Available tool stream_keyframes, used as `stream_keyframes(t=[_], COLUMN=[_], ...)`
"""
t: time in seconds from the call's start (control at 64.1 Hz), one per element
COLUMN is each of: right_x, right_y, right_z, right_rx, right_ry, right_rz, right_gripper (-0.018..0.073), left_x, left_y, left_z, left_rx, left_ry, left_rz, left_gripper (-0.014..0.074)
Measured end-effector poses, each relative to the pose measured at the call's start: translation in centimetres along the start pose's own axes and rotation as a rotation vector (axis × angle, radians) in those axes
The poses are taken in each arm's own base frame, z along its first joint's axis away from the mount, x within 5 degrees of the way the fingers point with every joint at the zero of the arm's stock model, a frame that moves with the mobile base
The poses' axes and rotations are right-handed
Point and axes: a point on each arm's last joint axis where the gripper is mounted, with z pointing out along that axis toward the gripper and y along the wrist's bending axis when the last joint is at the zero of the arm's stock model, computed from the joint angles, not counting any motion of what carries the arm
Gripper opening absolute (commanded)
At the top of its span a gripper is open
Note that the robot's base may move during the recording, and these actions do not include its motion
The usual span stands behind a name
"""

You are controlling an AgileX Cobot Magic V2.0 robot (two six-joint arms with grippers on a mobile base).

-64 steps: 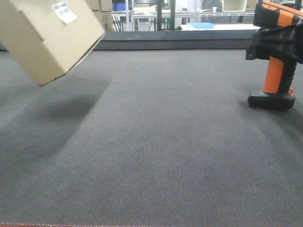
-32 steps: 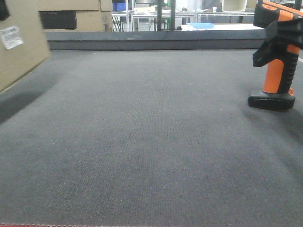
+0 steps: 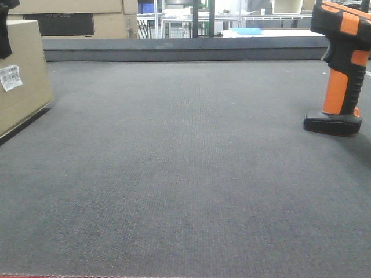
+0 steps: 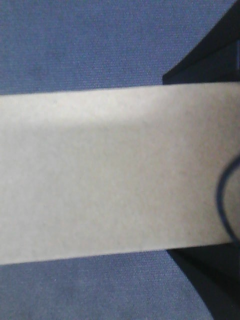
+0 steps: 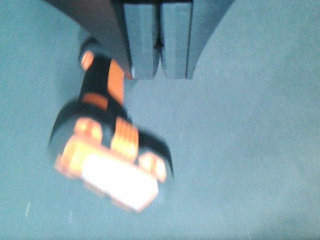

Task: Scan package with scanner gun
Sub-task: 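Lower the box onto the table and open the left gripper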

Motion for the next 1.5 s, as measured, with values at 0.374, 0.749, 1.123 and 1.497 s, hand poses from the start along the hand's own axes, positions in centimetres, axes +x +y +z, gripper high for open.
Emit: stream_keyframes(t=[0.374,0.749,1.123,1.497], right_x=[-3.4,-4.6,-2.3,3.5], right_y=[-1.8,-3.9,-3.0,-2.7], right_z=[-3.1,-4.3,-7.2,-9.1], right_rx=[0.116,0.251,0.243,0.243], right_ry=[-0.105,-0.066,-0.088,-0.088], right_rz=[-0.046,-0.041,-0.048,-0.050], right_gripper=[-0.0154,-0.0154,-0.0154,-0.0154], left_x=[0.0,1.6,6.2,15.9], left_y=[0.0,-0.6,-1.0,-1.9], left_z=[-0.1,-8.4,-15.4,-13.6], left_rx=[0.003,0.009,0.046,0.035], left_ry=[-0.006,-0.195,-0.341,-0.572], left_rz=[-0.004,0.004,-0.008,-0.016], left_gripper=[0.0531,0.0500,-0.0111,-0.0111])
